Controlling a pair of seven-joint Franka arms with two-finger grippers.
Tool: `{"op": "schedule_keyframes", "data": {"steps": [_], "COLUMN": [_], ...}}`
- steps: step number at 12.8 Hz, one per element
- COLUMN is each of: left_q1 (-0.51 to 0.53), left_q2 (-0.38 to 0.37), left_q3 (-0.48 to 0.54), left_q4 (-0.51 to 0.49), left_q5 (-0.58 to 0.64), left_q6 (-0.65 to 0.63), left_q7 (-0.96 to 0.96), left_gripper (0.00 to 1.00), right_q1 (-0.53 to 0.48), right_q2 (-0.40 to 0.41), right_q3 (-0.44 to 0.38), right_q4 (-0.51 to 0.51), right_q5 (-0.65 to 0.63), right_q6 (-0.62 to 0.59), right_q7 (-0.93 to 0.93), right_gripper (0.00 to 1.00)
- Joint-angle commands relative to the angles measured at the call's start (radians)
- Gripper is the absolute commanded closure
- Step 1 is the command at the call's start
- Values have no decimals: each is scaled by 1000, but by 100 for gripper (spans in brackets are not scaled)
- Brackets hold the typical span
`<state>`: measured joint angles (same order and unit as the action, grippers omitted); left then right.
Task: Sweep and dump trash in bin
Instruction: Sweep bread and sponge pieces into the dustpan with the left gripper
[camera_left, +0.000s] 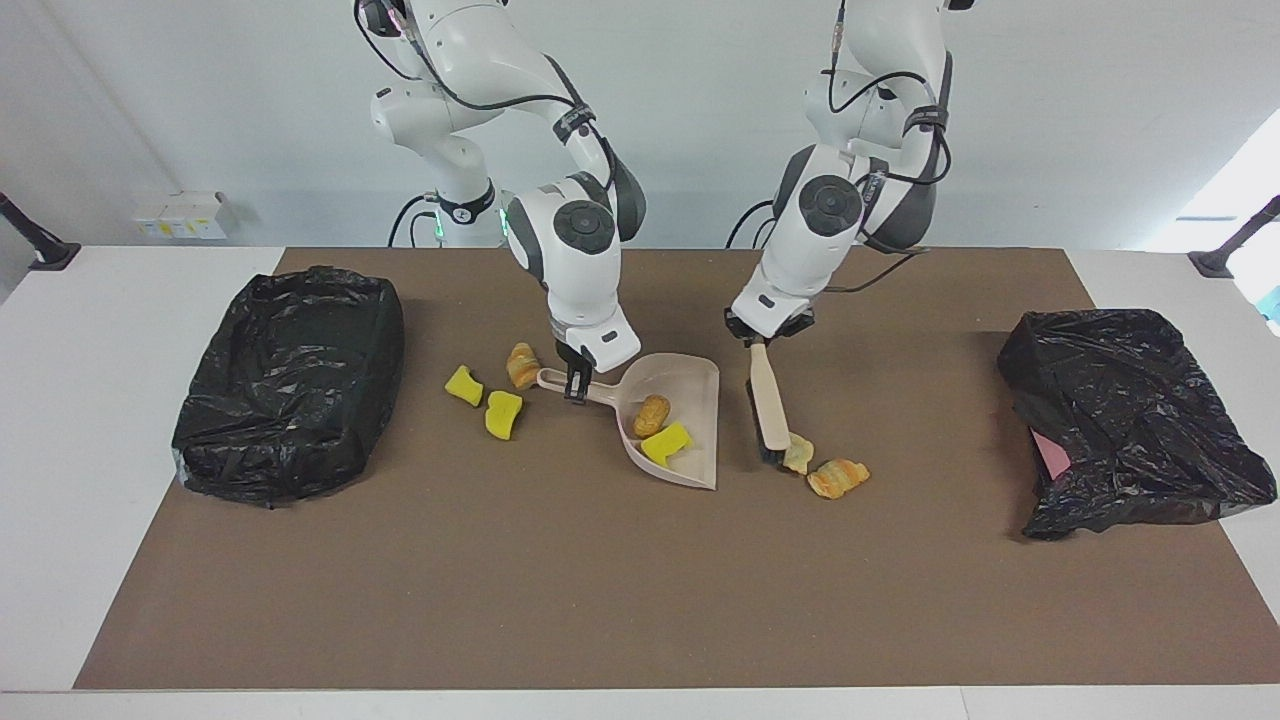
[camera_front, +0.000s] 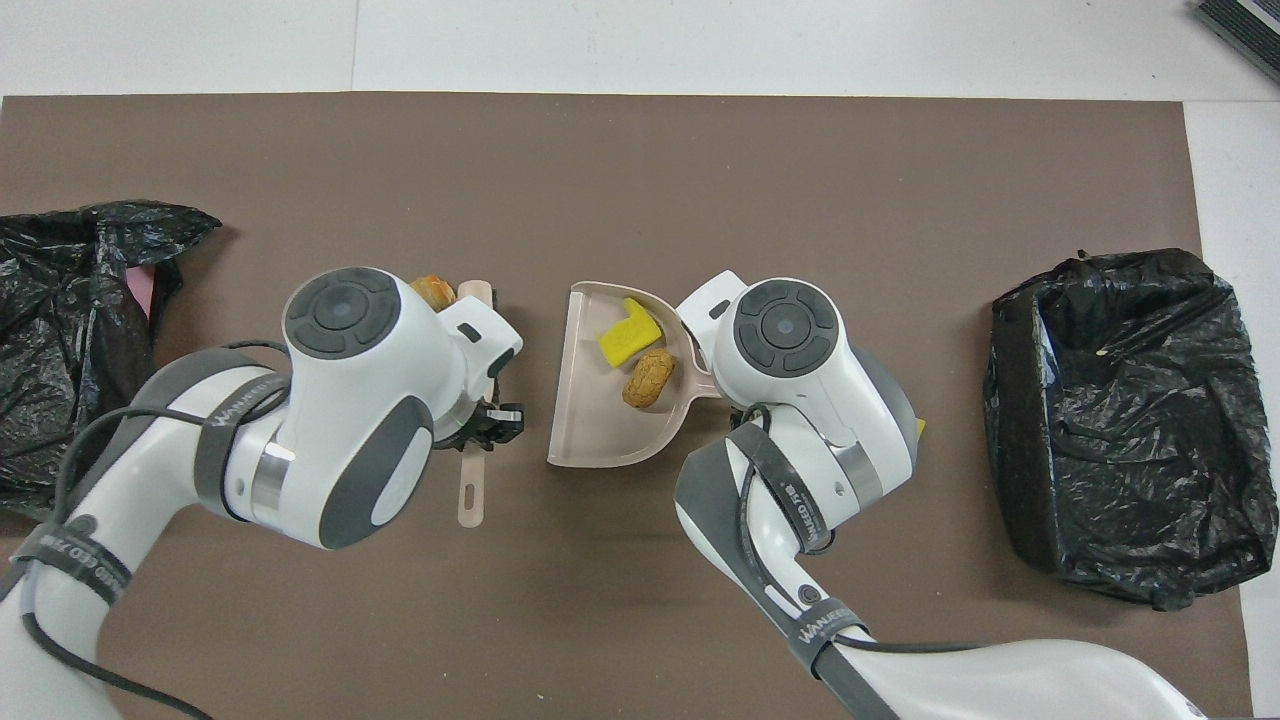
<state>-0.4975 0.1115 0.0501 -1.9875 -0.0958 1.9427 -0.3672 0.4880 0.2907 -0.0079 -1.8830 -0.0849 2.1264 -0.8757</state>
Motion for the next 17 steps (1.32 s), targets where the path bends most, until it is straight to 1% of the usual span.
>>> {"op": "schedule_keyframes", "data": {"steps": [1, 2, 3, 4, 5, 8, 11, 12, 14, 17], "left_q1": [123, 176, 239, 264, 276, 260, 150, 98, -2, -143], "left_q2": [23, 54, 81, 102, 120, 128, 96, 80, 48, 22], "left_q3": [-10, -10, -10, -10, -10, -19, -27, -27, -26, -24], "left_q4": [38, 76, 97, 95, 87, 69, -2, -25, -71, -85], "left_q5": [109, 163, 183, 182, 182, 180, 166, 141, 24, -79], "left_q6": [-21, -19, -21, 10, 47, 56, 55, 56, 76, 79], "left_q7": [150, 189, 256, 325, 338, 341, 343, 341, 337, 321], "left_gripper": [100, 100, 100, 100, 100, 100, 100, 100, 100, 100], "right_q1": [-3, -2, 0, 0, 0, 0, -2, -2, -2, -2], "right_q2": [-15, -15, -15, -15, -15, -15, -15, -15, -15, -15], "right_q3": [6, 6, 6, 6, 6, 6, 6, 6, 6, 6], "right_q4": [-30, -30, -30, -30, -30, -30, -30, -30, -30, -30], "right_q5": [11, 11, 11, 11, 11, 11, 11, 11, 11, 11], "right_q6": [27, 27, 27, 27, 27, 27, 29, 27, 27, 27], "right_q7": [34, 37, 37, 37, 37, 38, 38, 38, 38, 38], "right_gripper": [100, 100, 100, 100, 100, 100, 100, 100, 100, 100]}}
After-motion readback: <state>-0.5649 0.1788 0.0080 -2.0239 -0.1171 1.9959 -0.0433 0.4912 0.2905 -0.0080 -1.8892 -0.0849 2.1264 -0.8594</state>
